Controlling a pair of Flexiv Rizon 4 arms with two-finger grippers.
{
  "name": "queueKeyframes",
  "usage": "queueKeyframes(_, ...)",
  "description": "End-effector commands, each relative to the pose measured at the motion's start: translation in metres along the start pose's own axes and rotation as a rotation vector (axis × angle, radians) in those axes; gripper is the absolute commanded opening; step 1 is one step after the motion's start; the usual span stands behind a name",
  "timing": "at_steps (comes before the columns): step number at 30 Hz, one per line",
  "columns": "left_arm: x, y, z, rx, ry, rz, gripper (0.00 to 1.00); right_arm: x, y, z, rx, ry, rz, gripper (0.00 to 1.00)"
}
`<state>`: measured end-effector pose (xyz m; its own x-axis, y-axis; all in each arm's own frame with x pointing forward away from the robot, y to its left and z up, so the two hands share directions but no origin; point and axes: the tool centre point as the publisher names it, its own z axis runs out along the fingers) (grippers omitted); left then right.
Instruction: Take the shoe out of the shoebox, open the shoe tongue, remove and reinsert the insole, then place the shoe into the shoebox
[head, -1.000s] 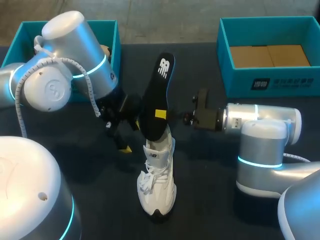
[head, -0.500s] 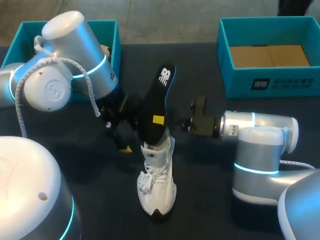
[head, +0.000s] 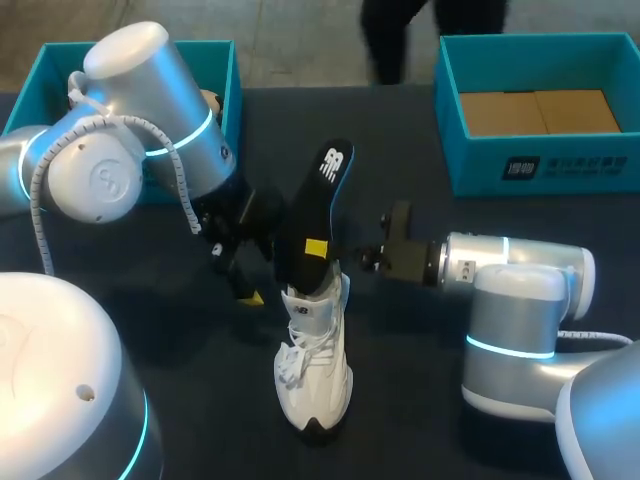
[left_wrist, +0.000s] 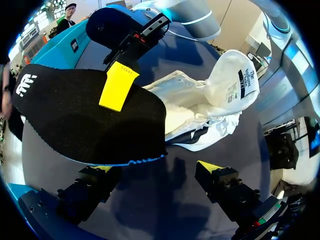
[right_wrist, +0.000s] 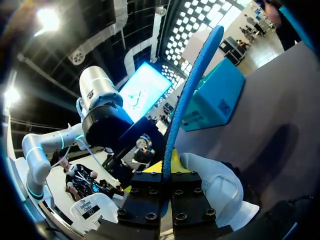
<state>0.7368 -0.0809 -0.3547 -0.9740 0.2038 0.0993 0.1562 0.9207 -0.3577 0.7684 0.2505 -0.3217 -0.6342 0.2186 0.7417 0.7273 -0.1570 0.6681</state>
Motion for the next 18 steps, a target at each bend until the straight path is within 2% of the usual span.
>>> queueKeyframes(1,0.001,0.000,0.000,-0.004,-0.002,-0.001,1.00,0.000,-0.003,0.005,0.002,-0.005,0.000,0.00)
queueKeyframes(6,0.001,0.000,0.000,-0.004,-0.002,-0.001,1.00,-0.002,-0.003,0.008,0.010,0.003,0.006,0.00)
queueKeyframes(18,0.001,0.000,0.000,-0.004,-0.002,-0.001,1.00,0.009,0.028,0.003,0.059,-0.009,-0.050,0.00)
